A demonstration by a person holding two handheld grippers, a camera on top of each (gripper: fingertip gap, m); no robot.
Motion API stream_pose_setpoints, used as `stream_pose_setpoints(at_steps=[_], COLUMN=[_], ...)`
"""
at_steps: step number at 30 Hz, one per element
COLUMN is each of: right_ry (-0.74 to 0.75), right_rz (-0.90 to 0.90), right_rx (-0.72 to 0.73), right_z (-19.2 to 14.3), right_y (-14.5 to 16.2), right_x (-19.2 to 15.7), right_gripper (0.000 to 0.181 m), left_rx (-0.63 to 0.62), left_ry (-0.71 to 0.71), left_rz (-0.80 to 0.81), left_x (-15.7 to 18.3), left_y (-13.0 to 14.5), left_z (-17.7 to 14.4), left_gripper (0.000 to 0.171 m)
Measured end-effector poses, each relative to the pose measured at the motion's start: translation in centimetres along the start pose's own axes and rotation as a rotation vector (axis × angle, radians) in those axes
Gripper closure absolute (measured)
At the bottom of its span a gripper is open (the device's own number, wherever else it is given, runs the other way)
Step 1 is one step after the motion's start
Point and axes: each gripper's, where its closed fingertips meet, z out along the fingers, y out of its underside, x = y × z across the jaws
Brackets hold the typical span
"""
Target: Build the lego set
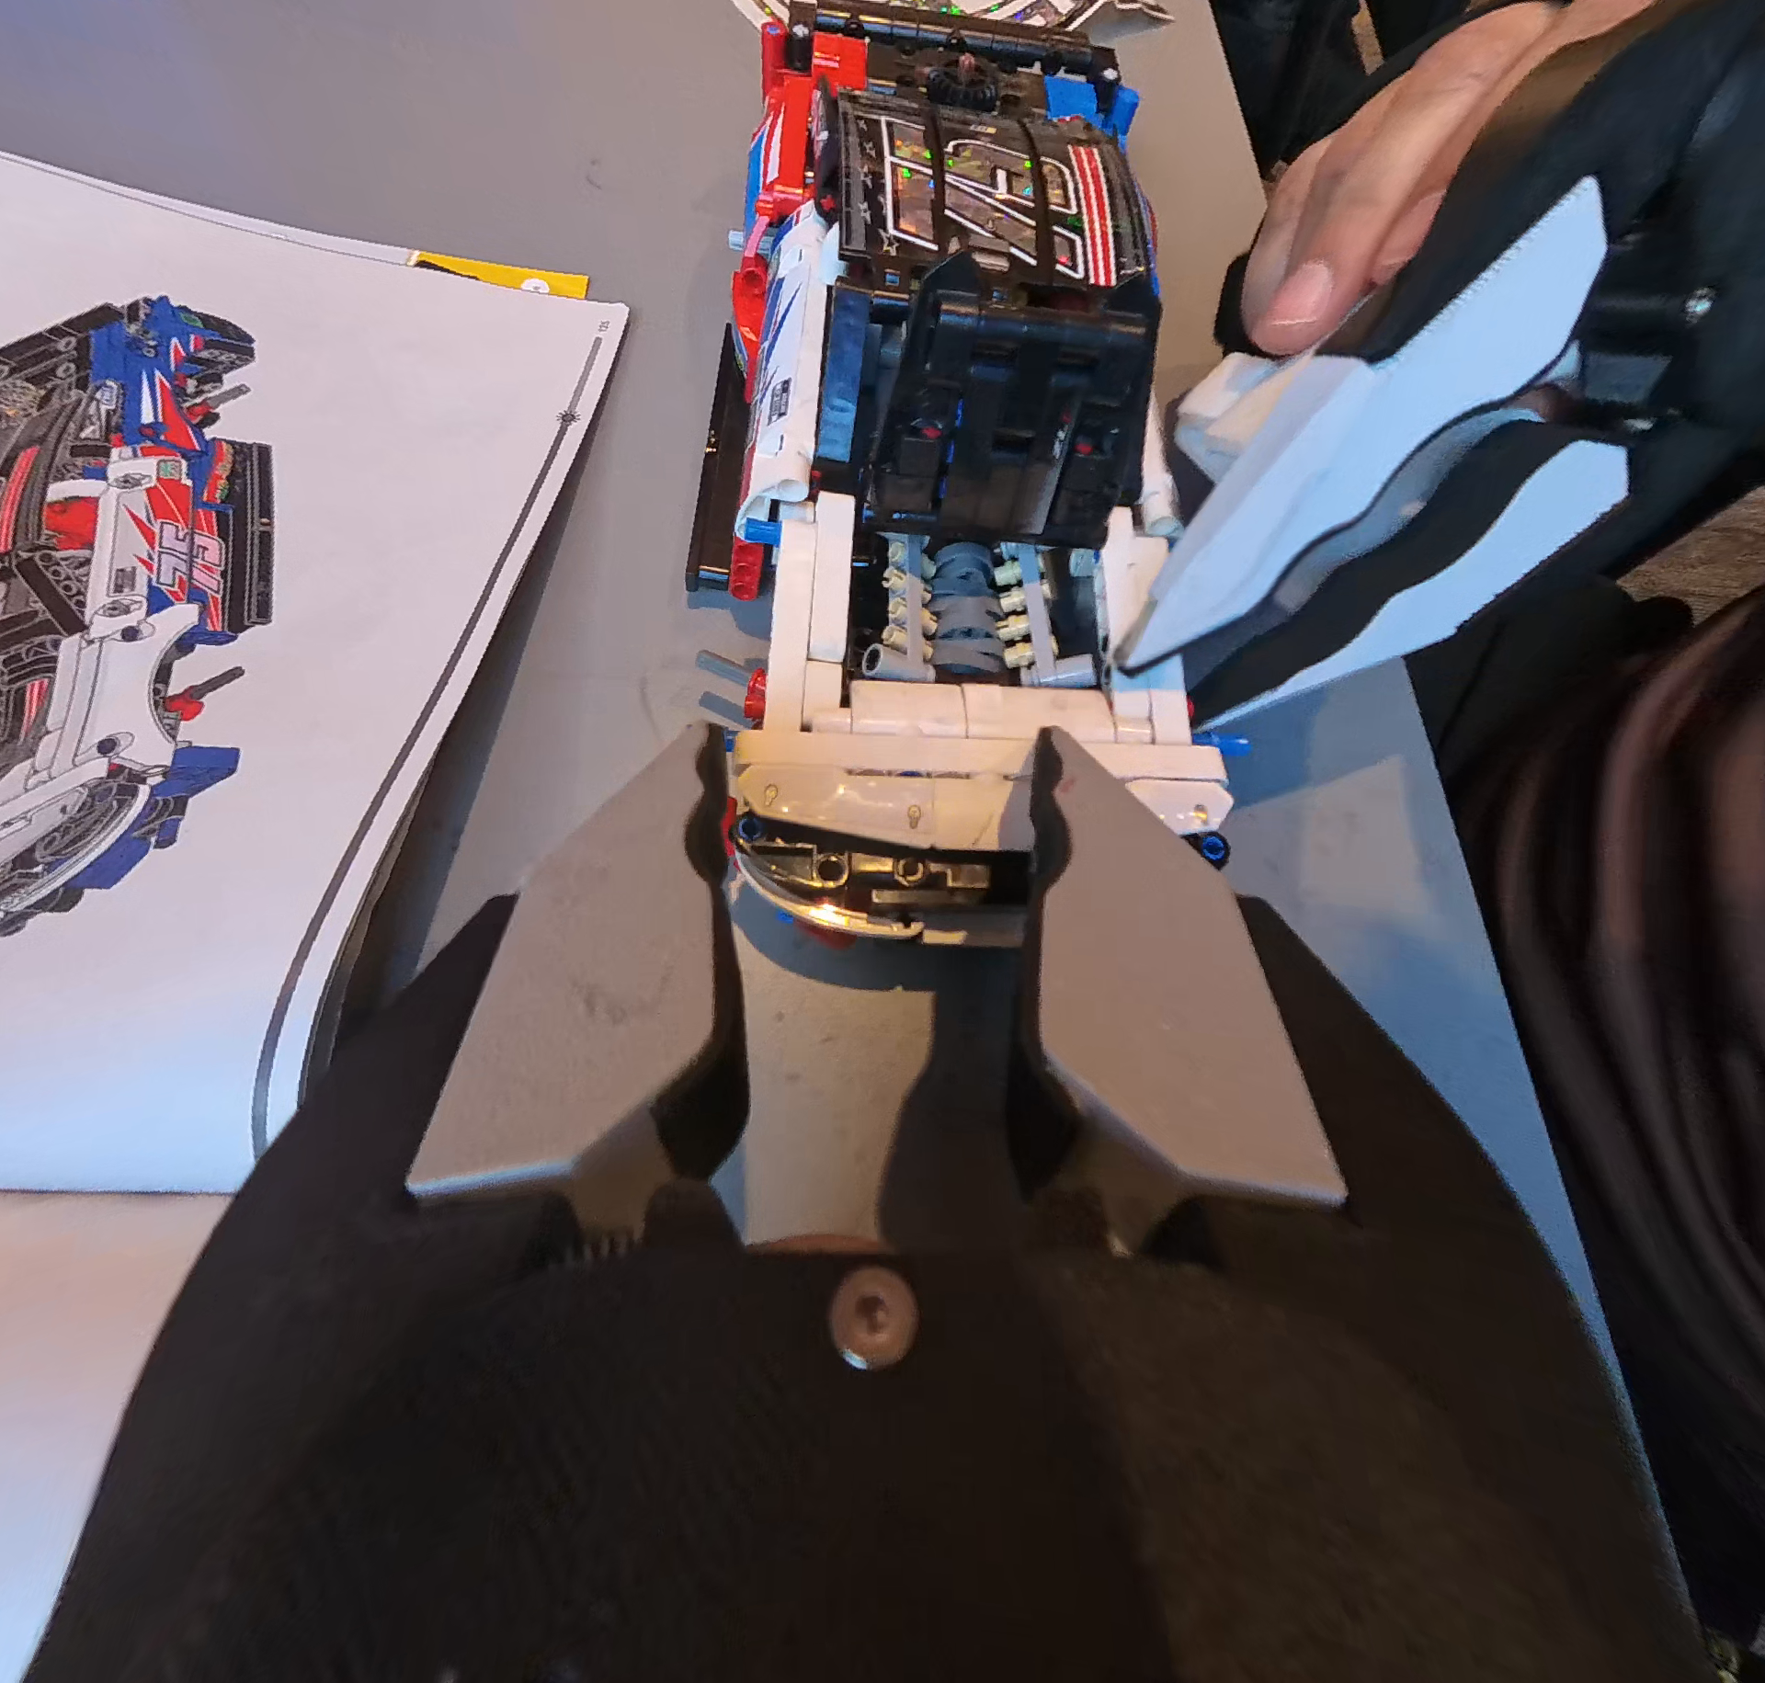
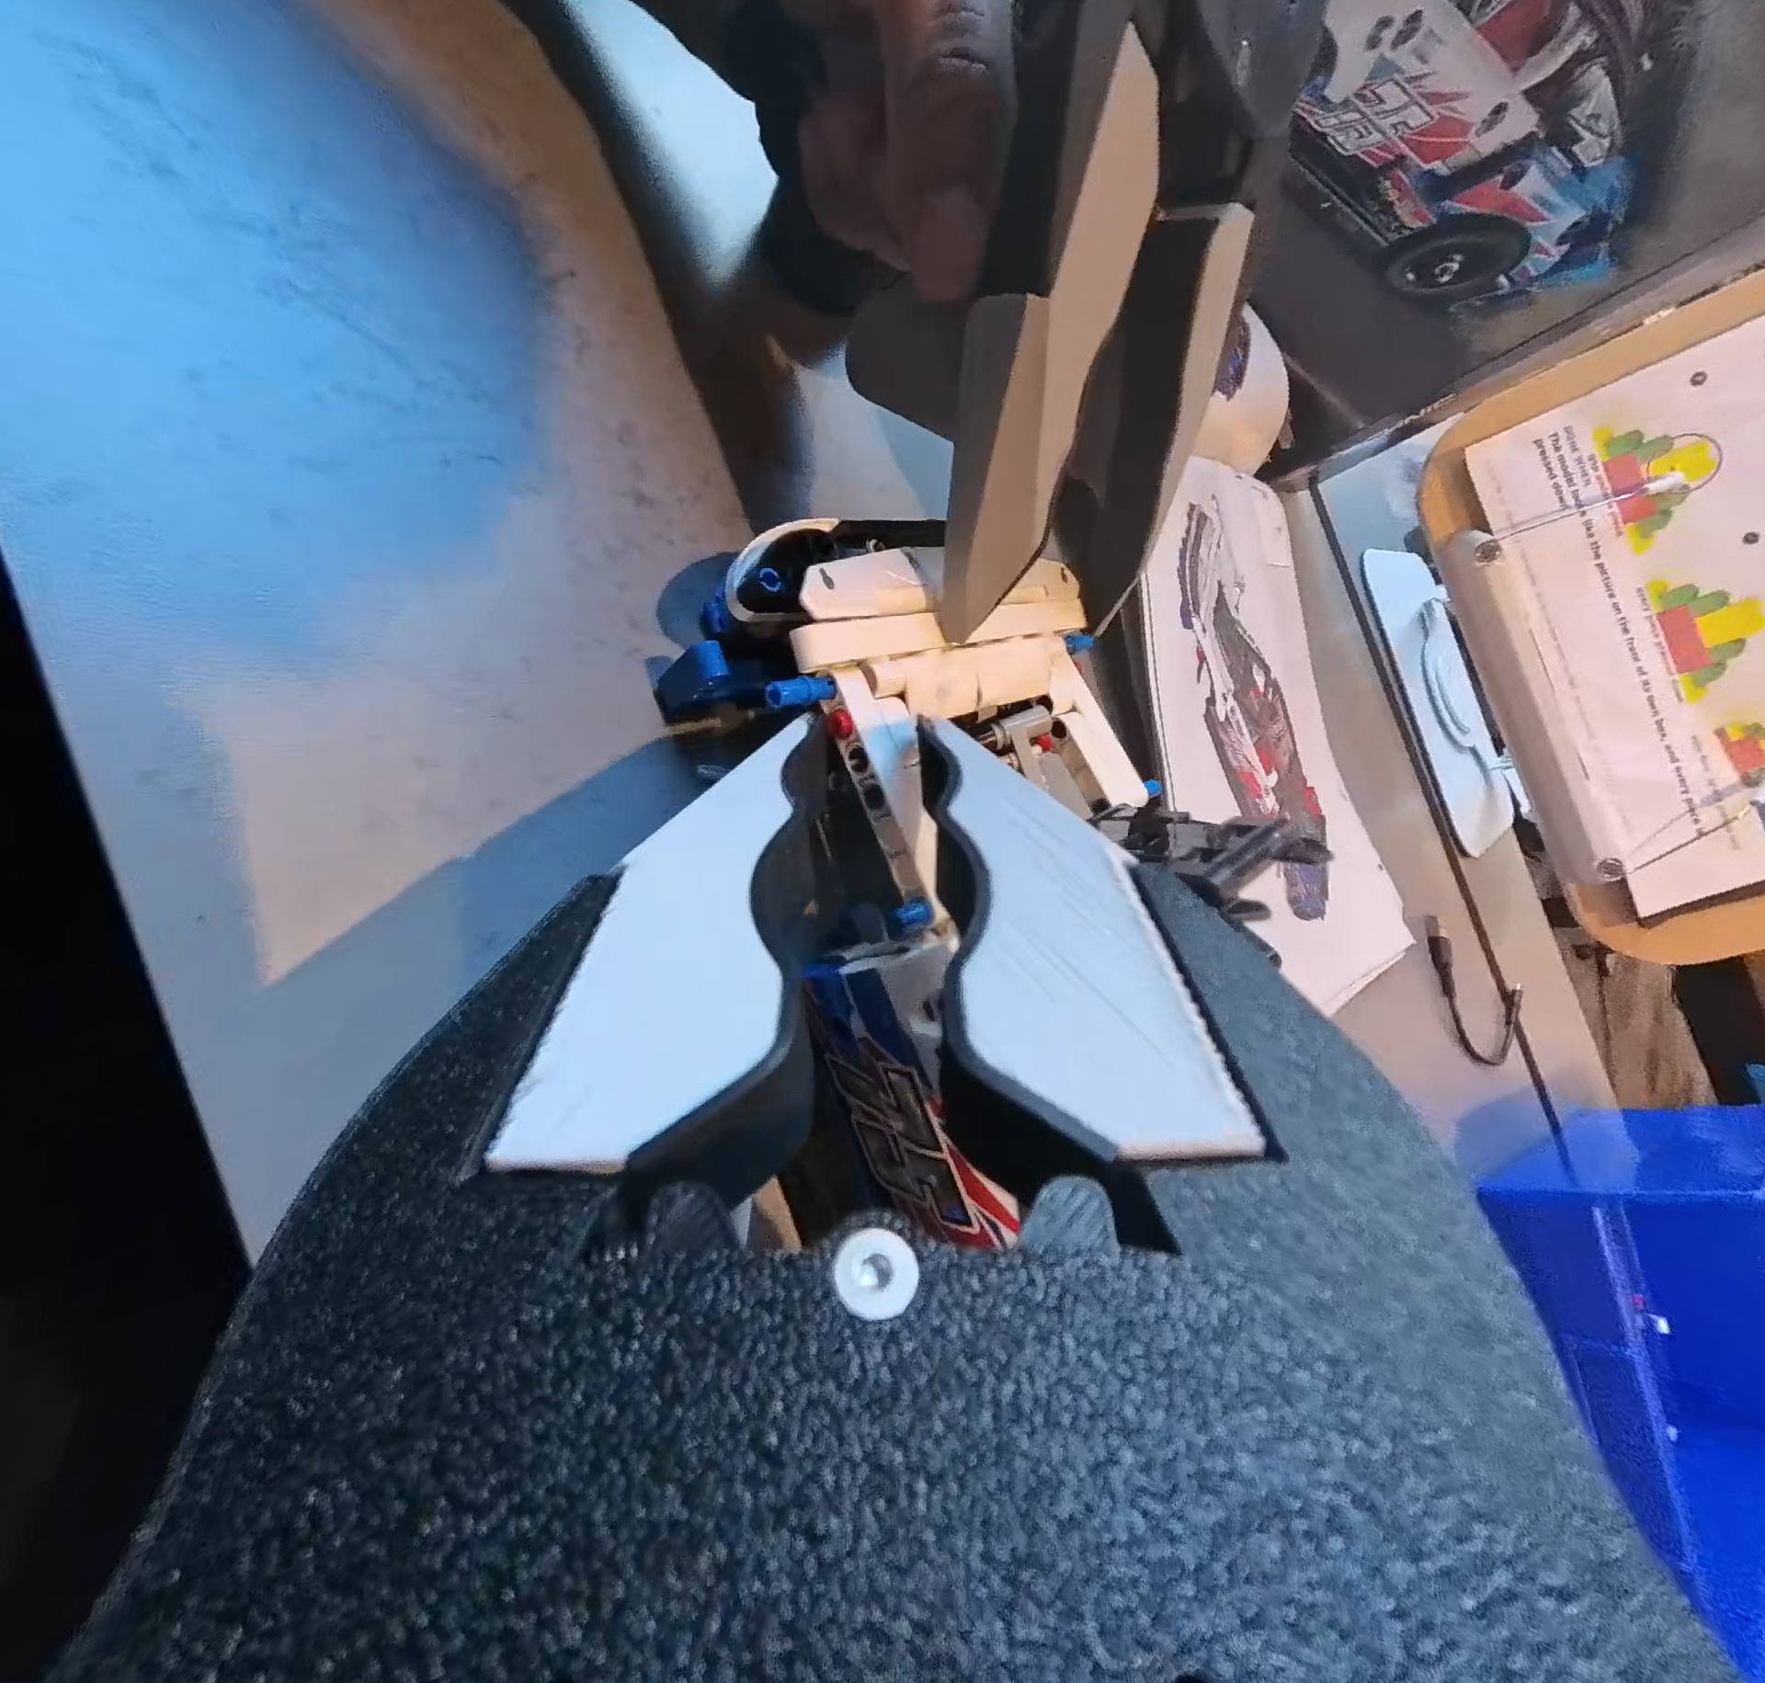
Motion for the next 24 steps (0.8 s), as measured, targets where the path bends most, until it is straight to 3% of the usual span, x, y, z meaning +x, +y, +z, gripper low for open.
stream_pose_setpoints(at_steps=[7, 13, 18, 24], right_ry=[0.067, 0.037, 0.080, 0.133], right_rz=[-0.077, -0.023, -0.174, -0.232], right_rx=[0.012, 0.032, 0.012, -0.025], right_z=[-0.12, 0.00, 0.11, 0.68], right_y=[-0.08, -0.02, 0.21, -0.23], right_x=[0.03, -0.06, -0.39, -0.22], right_gripper=[0.167, 0.166, 0.164, 0.155], left_rx=[0.005, 0.005, 0.002, 0.003], left_ry=[-0.001, -0.024, -0.033, -0.034], left_rz=[-0.005, -0.014, -0.002, -0.004], left_x=[-0.01, -0.29, -0.26, -0.28], left_y=[-0.06, -0.09, -0.06, -0.06], left_z=[0.03, 0.19, 0.18, 0.16], left_gripper=[0.111, 0.116, 0.117, 0.117])
